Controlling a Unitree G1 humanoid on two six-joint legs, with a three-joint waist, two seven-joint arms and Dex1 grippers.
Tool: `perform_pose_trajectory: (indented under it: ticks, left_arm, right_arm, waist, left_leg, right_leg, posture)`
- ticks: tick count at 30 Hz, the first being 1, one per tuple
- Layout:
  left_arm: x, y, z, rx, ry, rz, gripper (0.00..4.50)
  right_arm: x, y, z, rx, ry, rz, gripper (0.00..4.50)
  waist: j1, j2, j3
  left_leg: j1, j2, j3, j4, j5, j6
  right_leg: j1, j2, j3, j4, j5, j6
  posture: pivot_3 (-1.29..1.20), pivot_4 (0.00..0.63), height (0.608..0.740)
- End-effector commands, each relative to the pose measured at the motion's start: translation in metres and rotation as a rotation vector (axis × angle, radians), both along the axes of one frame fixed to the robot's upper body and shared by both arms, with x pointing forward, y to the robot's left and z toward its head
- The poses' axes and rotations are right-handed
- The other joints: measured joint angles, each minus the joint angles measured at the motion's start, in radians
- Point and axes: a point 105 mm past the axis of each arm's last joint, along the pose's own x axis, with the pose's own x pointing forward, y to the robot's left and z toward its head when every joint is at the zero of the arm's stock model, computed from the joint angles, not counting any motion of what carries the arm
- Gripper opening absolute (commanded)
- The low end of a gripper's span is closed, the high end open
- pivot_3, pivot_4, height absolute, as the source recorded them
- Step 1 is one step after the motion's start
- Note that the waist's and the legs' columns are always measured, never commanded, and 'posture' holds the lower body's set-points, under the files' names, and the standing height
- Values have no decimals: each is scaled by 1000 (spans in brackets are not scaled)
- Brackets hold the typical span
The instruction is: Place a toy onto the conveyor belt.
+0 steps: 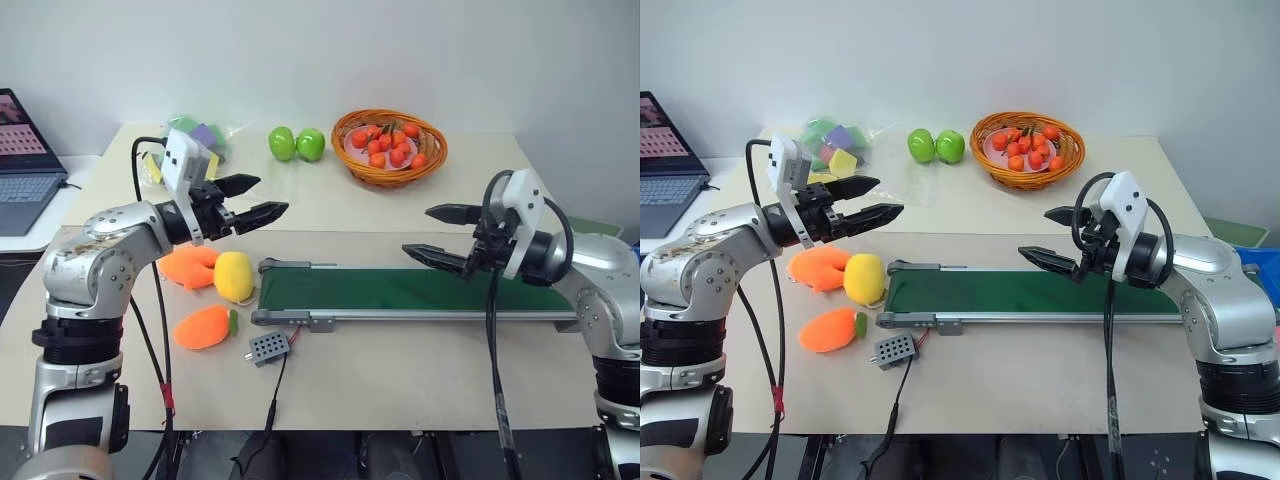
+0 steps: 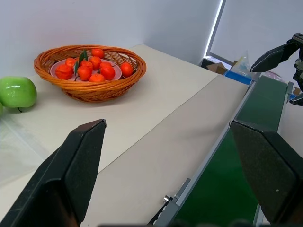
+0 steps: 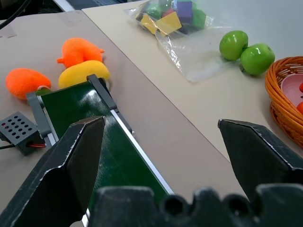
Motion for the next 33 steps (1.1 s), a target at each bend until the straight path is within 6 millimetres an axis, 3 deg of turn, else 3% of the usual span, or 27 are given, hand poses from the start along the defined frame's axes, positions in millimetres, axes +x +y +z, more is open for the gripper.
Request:
perform_pose_trajectory:
  ticks: [1, 15, 18, 23, 25, 28, 33]
  left_arm:
    - [-4, 7, 2, 15, -20, 12, 4451]
    - [-14, 32, 1, 12, 10, 80, 4451]
    - [-21, 57, -2, -52, 82, 163, 4451]
    - [-45, 121, -33, -282, 362, 355, 4451]
    - [-61, 131, -49, -421, 497, 355, 4451]
    - [-86, 137, -78, -479, 689, 377, 4451]
    - [-104, 166, -100, -779, 748, 474, 4451]
  right_arm:
    - [-1, 3, 12, 2, -63, 18, 4500]
    - [5, 9, 10, -6, -51, 64, 4500]
    - [6, 9, 9, -12, -42, 78, 4500]
    - [10, 15, 4, -9, -22, 109, 4500]
    - [11, 18, 1, -10, -15, 123, 4500]
    - [12, 20, -2, -11, -7, 139, 4500]
    - [14, 21, -2, -18, -1, 155, 4500]
  waist:
    - [0, 0, 0]
    - [-1, 0, 0]
    - [-4, 0, 0]
    - [-26, 0, 0]
    - [-29, 0, 0]
    - [-28, 0, 0]
    - [-18, 0, 0]
  left_leg:
    - [0, 0, 0, 0, 0, 0]
    - [0, 0, 0, 0, 0, 0]
    - [0, 0, 0, 0, 0, 0]
    - [1, 1, 0, -1, 0, 0]
    - [1, 1, -1, -1, 0, 0]
    - [1, 1, -1, 0, 0, 0]
    - [1, 0, -2, -1, 0, 0]
  right_leg:
    - [0, 0, 0, 0, 0, 0]
    - [0, 0, 0, -1, 0, 0]
    - [0, 0, 0, 0, 0, 0]
    - [-1, 0, 0, 1, 0, 0]
    - [-1, 0, 0, 1, 0, 0]
    - [0, 0, 0, 1, 0, 0]
    - [0, 0, 0, 1, 0, 0]
  posture:
    - [0, 150, 738]
    - [0, 150, 738]
    - [0, 150, 738]
    - [0, 150, 738]
    - [0, 150, 738]
    - [0, 150, 738]
    - [0, 150, 738]
